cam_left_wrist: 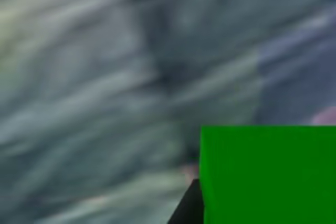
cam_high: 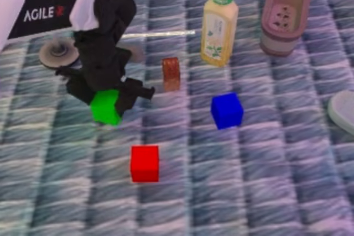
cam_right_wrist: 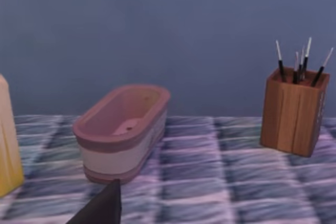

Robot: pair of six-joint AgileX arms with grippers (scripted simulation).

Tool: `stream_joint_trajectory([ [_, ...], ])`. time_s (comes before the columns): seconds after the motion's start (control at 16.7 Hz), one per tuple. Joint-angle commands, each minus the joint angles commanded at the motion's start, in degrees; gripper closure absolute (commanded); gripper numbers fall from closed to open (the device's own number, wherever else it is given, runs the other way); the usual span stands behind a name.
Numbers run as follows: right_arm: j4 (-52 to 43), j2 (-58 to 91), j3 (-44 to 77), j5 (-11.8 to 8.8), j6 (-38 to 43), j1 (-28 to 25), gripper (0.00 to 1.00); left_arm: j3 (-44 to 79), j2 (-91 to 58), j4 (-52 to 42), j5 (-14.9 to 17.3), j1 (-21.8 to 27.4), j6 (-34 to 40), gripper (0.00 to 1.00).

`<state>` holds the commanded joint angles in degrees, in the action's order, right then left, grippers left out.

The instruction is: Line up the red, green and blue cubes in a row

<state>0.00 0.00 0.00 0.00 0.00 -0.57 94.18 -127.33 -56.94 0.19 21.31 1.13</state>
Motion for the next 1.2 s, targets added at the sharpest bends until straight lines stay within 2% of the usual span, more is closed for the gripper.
stream_joint_trajectory([
  [0.24,0.0,0.0,0.0,0.0,0.0,0.0,0.00,3.8,2.9,-6.3,0.0,-0.6,0.1,1.00],
  [0.66,0.0,0.0,0.0,0.0,0.0,0.0,0.00,4.4,2.5,-6.7,-0.1,1.2,2.1,1.00],
  [0.84,0.0,0.0,0.0,0.0,0.0,0.0,0.00,5.8,1.9,-7.8,-0.1,5.6,9.3,1.00],
  [1.2,0.0,0.0,0.0,0.0,0.0,0.0,0.00,8.2,1.4,-10.7,-0.2,18.0,33.0,1.00],
])
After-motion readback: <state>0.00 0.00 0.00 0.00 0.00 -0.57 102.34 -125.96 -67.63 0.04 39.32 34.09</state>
